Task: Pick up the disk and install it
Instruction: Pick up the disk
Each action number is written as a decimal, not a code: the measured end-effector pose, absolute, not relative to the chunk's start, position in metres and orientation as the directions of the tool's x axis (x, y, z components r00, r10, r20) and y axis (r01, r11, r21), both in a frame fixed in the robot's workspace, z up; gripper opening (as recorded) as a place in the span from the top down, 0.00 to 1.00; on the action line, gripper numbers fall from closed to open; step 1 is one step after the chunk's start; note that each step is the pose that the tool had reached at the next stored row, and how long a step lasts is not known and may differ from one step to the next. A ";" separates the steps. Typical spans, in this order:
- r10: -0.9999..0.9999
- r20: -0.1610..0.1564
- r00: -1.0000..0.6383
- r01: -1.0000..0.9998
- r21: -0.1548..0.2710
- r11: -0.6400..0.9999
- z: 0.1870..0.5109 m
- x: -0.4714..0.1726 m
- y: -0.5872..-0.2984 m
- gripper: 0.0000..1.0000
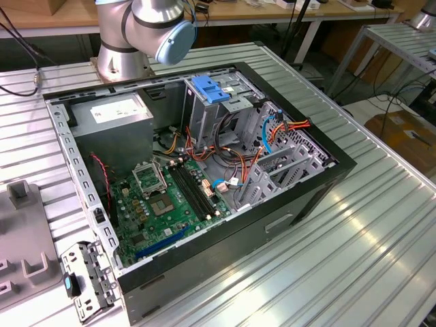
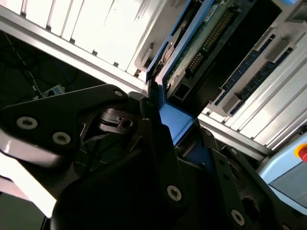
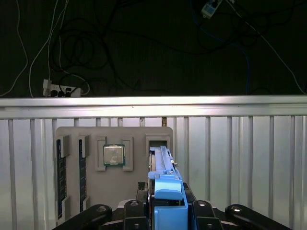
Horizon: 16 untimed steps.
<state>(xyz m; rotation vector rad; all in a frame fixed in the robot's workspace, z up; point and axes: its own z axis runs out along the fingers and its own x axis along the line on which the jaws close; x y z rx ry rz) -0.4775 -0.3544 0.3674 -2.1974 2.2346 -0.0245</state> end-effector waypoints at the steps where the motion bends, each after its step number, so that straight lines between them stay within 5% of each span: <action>1: -1.000 0.006 -0.017 -1.000 -0.016 0.017 0.368 -0.478 -0.354 0.63; 16: -1.000 0.006 -0.017 -1.000 -0.016 0.017 0.373 -0.478 -0.354 0.63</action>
